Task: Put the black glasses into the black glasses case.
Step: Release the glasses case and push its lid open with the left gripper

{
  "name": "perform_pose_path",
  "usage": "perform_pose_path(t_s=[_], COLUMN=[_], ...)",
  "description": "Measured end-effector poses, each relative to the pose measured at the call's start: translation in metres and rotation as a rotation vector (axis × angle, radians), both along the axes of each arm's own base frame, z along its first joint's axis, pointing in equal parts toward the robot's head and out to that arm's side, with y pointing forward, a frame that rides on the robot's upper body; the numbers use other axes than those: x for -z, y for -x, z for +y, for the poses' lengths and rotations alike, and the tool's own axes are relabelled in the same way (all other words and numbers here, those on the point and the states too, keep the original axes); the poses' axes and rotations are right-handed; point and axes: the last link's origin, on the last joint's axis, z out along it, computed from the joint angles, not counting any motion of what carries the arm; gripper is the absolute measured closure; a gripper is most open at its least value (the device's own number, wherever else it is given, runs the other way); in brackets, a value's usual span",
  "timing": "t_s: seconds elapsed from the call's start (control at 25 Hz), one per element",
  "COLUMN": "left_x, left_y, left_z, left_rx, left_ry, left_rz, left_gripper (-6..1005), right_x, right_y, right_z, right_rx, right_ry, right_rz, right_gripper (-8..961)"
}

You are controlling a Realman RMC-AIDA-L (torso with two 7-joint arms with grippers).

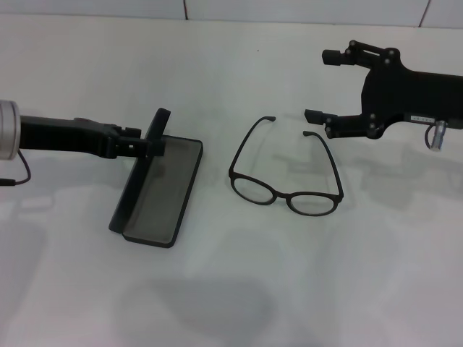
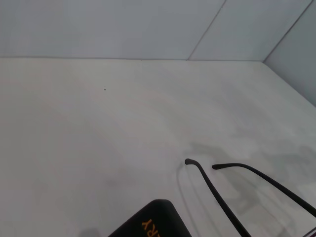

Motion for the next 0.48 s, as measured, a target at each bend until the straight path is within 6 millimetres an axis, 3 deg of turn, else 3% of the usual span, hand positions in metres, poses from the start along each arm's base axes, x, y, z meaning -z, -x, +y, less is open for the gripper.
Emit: perform_pose_path(t_s=[0.48], left_x=[0.0087], left_y=[0.0038], left_z=[0.0015], left_rx=[-0.002], left_ry=[0.038], left_rz=[0.058], left_gripper=[271], right_x=[0.0035], right_y=[0.0], right_z=[-0.0019], right_rx=[-0.025], right_ry=[0.008], right_rz=[-0.017], right_gripper=[84])
